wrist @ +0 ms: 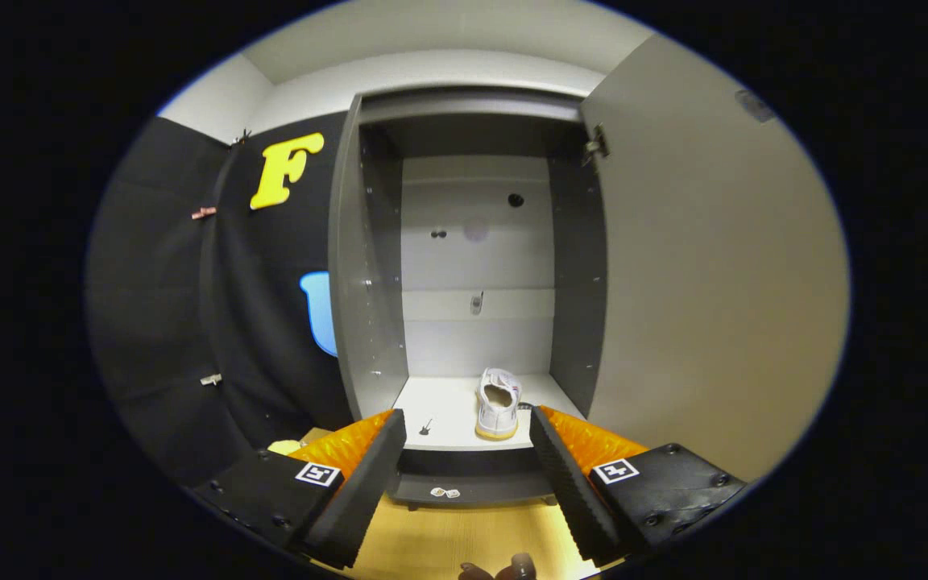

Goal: Open the shoe cabinet door, grab the shoes and put them into the shoe cabinet, then close the shoe cabinet door.

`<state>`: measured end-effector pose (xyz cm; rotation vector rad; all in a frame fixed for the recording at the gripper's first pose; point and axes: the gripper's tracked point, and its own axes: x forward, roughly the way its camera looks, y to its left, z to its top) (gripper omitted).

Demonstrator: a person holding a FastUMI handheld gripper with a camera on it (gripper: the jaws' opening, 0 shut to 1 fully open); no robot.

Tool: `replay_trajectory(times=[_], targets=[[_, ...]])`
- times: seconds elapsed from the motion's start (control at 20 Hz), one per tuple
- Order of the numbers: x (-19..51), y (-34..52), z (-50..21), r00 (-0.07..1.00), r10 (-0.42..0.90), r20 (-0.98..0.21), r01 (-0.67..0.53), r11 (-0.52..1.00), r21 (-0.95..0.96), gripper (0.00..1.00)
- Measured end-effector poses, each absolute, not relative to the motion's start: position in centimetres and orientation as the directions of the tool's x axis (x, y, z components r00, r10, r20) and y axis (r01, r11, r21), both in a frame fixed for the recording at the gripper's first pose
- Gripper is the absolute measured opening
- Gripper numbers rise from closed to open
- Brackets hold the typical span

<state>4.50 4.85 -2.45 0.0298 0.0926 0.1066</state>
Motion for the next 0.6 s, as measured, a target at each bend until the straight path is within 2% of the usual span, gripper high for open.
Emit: replay_trajectory(times=[0.35,0.6], targets=[[-7.0,-2.9,-0.6,0.994,0.007,-0.106,0.005,0.994,0.108,0.98],[-12.0,-11.1,0.1,0.989,-0.116,-0.089,0.122,0.99,0.067,0.99]])
